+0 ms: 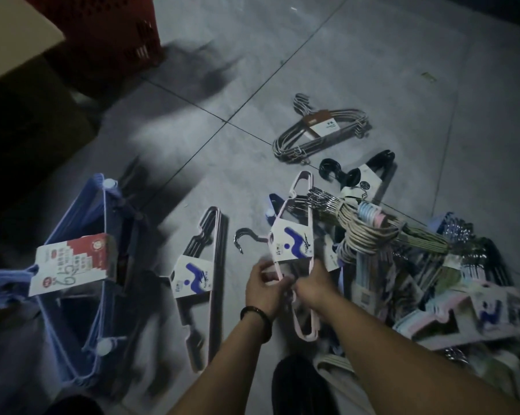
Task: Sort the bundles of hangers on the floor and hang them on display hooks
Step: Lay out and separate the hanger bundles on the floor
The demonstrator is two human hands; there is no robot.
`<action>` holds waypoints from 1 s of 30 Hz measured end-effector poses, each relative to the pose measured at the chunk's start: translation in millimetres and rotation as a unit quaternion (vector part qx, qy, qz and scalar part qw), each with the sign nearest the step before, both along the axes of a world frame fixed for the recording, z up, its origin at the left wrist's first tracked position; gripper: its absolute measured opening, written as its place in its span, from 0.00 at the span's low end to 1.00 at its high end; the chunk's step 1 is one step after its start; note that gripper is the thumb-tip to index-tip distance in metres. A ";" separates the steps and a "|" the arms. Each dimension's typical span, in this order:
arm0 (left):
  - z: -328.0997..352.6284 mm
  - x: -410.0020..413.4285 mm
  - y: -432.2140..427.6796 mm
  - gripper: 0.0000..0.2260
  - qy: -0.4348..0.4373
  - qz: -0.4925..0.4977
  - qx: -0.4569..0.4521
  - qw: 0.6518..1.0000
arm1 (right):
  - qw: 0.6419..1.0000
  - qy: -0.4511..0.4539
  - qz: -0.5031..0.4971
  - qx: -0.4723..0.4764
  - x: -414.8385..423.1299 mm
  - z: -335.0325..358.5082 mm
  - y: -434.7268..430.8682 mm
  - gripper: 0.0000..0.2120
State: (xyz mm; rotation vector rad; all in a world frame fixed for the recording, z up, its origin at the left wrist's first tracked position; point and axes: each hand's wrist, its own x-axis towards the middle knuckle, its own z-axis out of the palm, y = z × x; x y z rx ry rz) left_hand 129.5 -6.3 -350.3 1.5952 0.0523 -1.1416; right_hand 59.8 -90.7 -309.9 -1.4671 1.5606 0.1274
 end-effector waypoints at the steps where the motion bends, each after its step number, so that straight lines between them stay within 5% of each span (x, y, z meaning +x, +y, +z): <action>1: 4.9 1.1 2.4 0.22 -0.029 0.005 -0.001 1.000 | 1.000 0.002 0.008 -0.015 -0.5 2.6 -0.9 0.26; 8: 52.6 41.6 33.1 0.25 -0.172 -0.008 0.001 0.985 | 0.998 -0.046 0.041 -0.026 20.5 24.3 21.9 0.19; 18: 55.2 84.2 126.9 0.21 -0.175 0.086 0.010 0.981 | 0.983 -0.082 0.163 -0.006 82.0 45.4 91.6 0.11; 22: 39.7 88.9 147.9 0.19 -0.147 0.095 0.041 0.984 | 0.981 -0.063 0.183 -0.008 97.0 45.6 120.7 0.17; 30: 10.0 90.3 161.6 0.19 -0.223 0.026 0.180 0.958 | 0.940 0.033 0.335 0.062 119.6 17.8 138.1 0.27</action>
